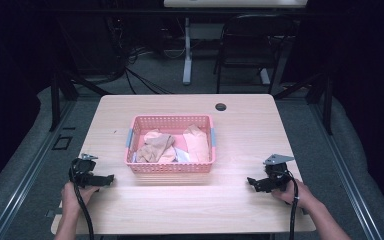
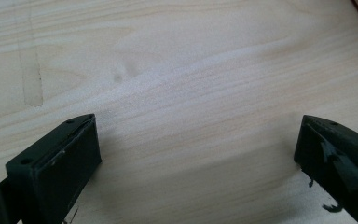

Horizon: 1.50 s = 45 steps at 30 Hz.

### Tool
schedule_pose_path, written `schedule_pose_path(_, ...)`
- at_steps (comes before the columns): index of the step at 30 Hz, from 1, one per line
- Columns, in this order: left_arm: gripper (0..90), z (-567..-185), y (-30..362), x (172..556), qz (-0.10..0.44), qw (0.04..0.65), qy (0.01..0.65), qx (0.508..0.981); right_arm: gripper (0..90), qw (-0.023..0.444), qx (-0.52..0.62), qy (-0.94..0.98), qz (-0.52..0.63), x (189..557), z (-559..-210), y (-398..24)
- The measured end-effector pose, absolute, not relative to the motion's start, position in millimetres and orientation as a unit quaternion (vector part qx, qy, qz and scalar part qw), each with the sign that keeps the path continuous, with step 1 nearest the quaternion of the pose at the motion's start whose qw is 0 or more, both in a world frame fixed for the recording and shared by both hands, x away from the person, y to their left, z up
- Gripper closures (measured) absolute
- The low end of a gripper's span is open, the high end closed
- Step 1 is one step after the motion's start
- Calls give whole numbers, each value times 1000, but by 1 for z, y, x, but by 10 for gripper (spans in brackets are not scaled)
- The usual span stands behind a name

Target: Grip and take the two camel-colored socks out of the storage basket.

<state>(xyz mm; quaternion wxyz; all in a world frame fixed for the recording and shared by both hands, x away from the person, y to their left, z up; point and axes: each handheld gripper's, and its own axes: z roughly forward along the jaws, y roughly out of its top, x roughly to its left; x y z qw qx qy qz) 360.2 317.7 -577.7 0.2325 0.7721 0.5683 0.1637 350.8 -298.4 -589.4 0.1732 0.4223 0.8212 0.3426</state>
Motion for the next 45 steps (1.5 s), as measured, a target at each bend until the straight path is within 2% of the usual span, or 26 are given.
schedule_pose_path(14, 2, -570, 327, 362, 130, 218, 575, 778, 0, 173, 422, 821, 343, 351, -589, -298)
schedule_pose_path(21, 2, -537, 328, 355, 163, 246, 562, 773, 0, 176, 423, 822, 339, 350, -589, -298)
schedule_pose_path(30, 1, -506, 318, 358, 173, 269, 547, 774, 0, 176, 422, 822, 340, 350, -589, -299)
schedule_pose_path(37, 2, -498, 307, 369, 143, 261, 543, 785, 0, 174, 422, 821, 343, 351, -590, -298)
schedule_pose_path(45, 2, -478, 293, 380, 126, 288, 529, 788, 0, 174, 422, 821, 343, 351, -589, -298)
